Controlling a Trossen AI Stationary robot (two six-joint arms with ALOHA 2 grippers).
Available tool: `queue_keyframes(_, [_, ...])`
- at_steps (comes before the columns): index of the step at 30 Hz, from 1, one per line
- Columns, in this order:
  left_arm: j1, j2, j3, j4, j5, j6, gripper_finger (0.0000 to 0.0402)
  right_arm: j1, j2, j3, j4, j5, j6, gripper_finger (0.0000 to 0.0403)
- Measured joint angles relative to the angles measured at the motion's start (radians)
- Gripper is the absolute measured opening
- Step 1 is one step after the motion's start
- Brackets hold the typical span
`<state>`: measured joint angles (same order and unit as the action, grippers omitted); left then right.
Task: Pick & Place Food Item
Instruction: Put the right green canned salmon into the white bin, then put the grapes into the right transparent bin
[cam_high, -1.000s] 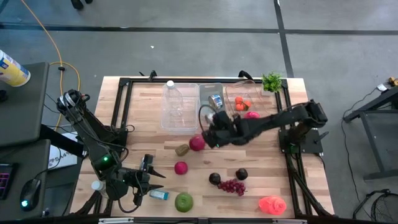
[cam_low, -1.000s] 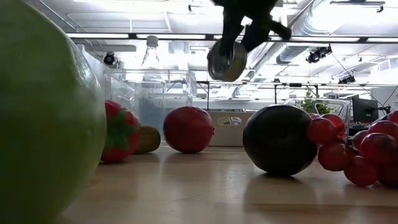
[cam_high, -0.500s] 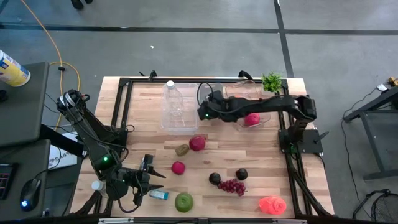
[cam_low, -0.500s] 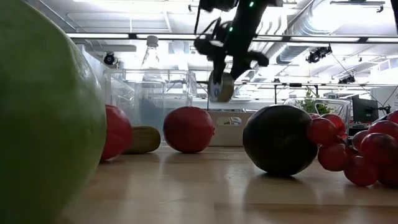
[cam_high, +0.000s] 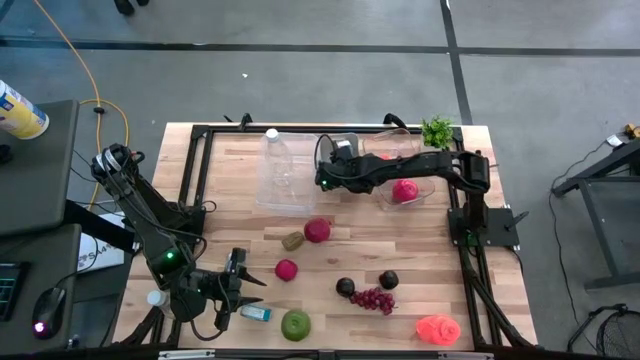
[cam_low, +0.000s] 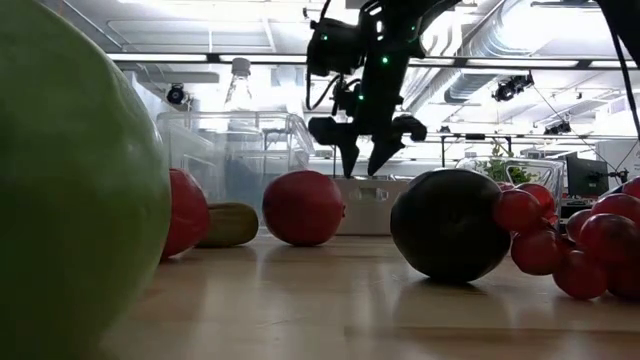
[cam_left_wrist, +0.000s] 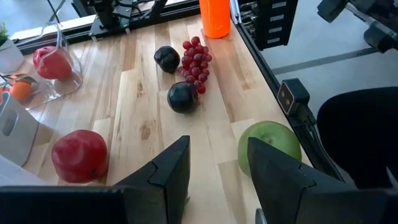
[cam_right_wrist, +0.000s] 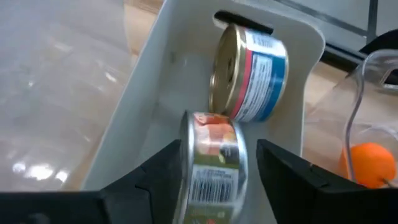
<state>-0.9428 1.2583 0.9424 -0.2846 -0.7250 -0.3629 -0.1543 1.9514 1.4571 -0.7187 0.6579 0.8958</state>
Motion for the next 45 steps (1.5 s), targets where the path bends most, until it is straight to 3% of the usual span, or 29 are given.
queue_keyframes(12, [0.000, 0.000, 0.000, 0.000, 0.000, -0.072, 0.0153, 0.024, -0.017, 0.000, -0.019, -0.007, -0.128, 0.0272])
queue_keyframes(22, [0.000, 0.000, 0.000, -0.001, -0.001, -0.083, 0.0153, 0.157, -0.165, 0.003, -0.039, -0.011, -0.212, 0.0259])
queue_keyframes(29, [0.000, 0.000, 0.000, -0.003, 0.017, -0.083, 0.0153, 0.342, -0.249, 0.000, -0.078, -0.199, -0.410, 0.0253])
queue_keyframes(34, [0.000, 0.000, 0.000, -0.003, 0.021, -0.083, 0.0153, 0.486, -0.251, 0.001, -0.114, -0.302, -0.344, 0.0252])
queue_keyframes(45, [0.000, 0.000, 0.000, -0.004, 0.021, -0.083, 0.0153, 0.715, -0.251, 0.000, -0.165, -0.337, -0.120, 0.0252])
